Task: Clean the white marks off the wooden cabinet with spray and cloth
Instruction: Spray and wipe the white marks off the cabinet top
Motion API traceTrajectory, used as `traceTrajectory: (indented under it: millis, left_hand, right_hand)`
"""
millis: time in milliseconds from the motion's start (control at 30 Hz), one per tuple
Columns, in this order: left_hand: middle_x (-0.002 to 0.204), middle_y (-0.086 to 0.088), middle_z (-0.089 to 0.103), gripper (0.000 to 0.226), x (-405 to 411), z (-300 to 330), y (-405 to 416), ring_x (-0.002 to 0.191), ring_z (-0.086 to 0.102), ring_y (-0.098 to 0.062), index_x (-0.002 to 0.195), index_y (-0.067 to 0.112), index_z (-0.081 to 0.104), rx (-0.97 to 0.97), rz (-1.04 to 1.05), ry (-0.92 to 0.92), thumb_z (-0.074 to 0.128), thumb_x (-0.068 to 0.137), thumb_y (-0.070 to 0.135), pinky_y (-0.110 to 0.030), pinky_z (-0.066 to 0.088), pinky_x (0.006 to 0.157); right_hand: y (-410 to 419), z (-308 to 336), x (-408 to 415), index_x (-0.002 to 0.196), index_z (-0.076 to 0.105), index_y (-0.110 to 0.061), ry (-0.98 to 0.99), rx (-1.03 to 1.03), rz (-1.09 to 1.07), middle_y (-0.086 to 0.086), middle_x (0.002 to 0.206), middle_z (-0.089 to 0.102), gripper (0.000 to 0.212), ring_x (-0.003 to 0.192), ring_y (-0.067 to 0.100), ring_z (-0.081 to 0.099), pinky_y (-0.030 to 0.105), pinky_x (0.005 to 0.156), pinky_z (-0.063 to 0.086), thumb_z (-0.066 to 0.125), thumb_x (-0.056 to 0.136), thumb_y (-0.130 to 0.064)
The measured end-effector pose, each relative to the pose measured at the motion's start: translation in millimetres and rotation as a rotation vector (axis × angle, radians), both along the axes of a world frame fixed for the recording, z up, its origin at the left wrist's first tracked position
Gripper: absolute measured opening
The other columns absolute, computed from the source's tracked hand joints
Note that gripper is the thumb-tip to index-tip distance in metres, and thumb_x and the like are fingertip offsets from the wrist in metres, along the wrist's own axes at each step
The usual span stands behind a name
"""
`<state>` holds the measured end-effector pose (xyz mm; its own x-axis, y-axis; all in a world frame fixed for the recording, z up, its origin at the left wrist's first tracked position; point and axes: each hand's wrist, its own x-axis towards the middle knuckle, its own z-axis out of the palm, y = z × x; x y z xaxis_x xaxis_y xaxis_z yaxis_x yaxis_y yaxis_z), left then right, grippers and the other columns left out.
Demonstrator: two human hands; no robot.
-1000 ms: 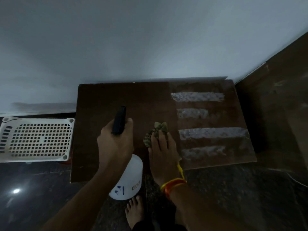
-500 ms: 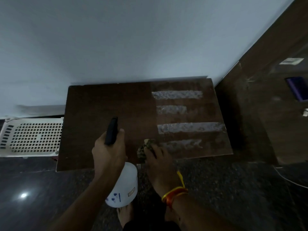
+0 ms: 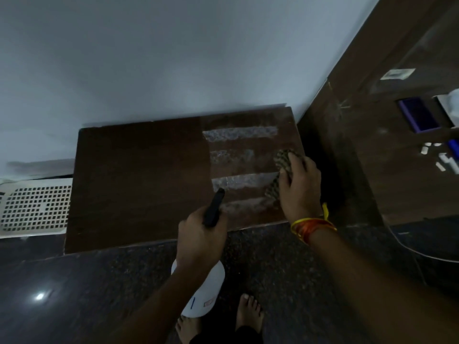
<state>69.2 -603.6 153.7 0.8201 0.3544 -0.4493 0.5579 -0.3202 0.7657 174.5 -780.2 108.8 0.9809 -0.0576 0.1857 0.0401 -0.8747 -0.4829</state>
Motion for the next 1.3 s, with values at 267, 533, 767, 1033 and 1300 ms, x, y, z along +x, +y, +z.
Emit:
traceTrajectory:
  millis: [267,533,767,1033,1300]
  left_hand:
    - [0.060,-0.005,0.062,0.017,-5.5,-7.7,1.2,0.047,0.054,-0.018,0.078,0.014,0.064,0.136,-0.339,-0.003,0.065,0.088,0.027,-0.028,0.042,0.045]
    - [0.075,0.010,0.064,0.028,-10.4,-8.7,25.7,0.062,0.059,-0.008,0.096,0.027,0.064,0.324,-0.651,-0.011,0.056,0.082,0.050,-0.031,0.050,0.059]
    - [0.083,0.002,0.070,0.051,-5.1,-9.6,45.8,0.068,0.067,-0.022,0.094,0.023,0.066,0.585,-0.912,-0.154,0.035,0.075,0.058,-0.031,0.050,0.057]
    - [0.076,0.000,0.070,0.045,3.3,-2.3,52.2,0.062,0.067,-0.023,0.084,0.020,0.066,0.619,-0.976,-0.210,0.039,0.073,0.055,-0.030,0.049,0.051]
    - [0.089,0.000,0.068,0.030,52.7,13.7,7.7,0.075,0.063,-0.021,0.107,0.021,0.062,0.564,-0.801,-0.282,0.059,0.088,0.043,-0.026,0.042,0.065]
  right_hand:
    - [-25.1,-3.6,15.9,0.131,0.054,-0.007,0.040,0.057,-0.178,0.022,0.133,0.049,0.042,0.115,0.042,0.048,0.043,0.098,0.038,0.058,0.090,-0.013]
    - [-30.6,-5.9,18.6,0.131,0.054,-0.006,0.065,0.086,-0.212,0.023,0.132,0.049,0.043,0.115,0.043,0.048,0.045,0.099,0.038,0.059,0.089,-0.012]
    - [-29.9,-5.1,18.0,0.133,0.052,-0.007,0.080,0.073,-0.199,0.022,0.135,0.047,0.043,0.116,0.042,0.046,0.045,0.100,0.038,0.057,0.090,-0.015]
    - [-36.9,2.6,24.5,0.133,0.052,-0.005,0.047,0.077,-0.212,0.023,0.134,0.047,0.044,0.116,0.043,0.046,0.046,0.101,0.037,0.057,0.090,-0.014]
    - [-56.4,8.7,27.1,0.130,0.054,-0.002,0.001,0.070,-0.219,0.027,0.131,0.049,0.042,0.114,0.044,0.049,0.043,0.098,0.039,0.057,0.089,-0.012]
